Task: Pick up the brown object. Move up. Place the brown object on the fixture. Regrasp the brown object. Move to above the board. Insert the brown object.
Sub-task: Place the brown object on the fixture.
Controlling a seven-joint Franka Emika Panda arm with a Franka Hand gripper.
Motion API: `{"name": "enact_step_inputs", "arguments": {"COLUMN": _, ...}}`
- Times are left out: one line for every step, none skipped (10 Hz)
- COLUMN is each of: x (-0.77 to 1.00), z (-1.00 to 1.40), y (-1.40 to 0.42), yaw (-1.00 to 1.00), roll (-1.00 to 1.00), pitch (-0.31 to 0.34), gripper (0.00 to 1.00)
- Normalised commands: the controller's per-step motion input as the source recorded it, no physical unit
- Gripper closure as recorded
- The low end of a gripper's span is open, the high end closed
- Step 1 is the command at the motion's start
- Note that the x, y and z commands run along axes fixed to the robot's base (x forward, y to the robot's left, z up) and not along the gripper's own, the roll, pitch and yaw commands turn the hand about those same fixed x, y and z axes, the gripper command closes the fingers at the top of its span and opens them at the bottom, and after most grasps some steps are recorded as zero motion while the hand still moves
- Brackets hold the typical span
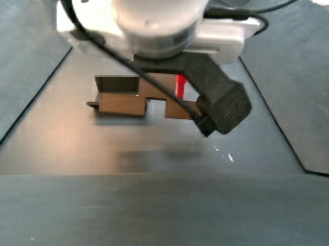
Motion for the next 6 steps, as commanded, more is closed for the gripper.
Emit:
{"name": "enact_step_inputs", "arguments": {"x": 0.41, "z": 0.00, "y": 0.19, "yaw": 0.04, "roll": -0.90, "pitch": 0.071, "gripper": 1.00}}
{"name": "enact_step_inputs", "arguments": {"x": 0.08, "z": -0.09, "y": 0.12, "yaw": 0.03, "roll": -0.33, "pitch": 0.000, "gripper": 1.00}}
{"name": "enact_step_inputs", "arguments": {"x": 0.00, "z": 0.00, "y": 0.00, "yaw": 0.00, "roll": -0.03, "pitch": -0.029, "gripper": 1.00}}
{"name": "enact_step_inputs", "arguments": {"x": 0.26, "z": 0.00, "y": -0.31, "yaw": 0.00, "roll": 0.00, "pitch": 0.000, "gripper": 1.00}}
{"name": "enact_step_inputs", "arguments": {"x": 0.61, "z": 0.24, "y": -0.51, "yaw": -0.05, "roll": -0.08, "pitch": 0.106, "gripper": 1.00}}
{"name": "enact_step_inputs", "arguments": {"x": 0.73, "z": 0.42, "y": -0.50, "yaw": -0.07, "roll": -0.30, "pitch": 0.137, "gripper": 1.00}}
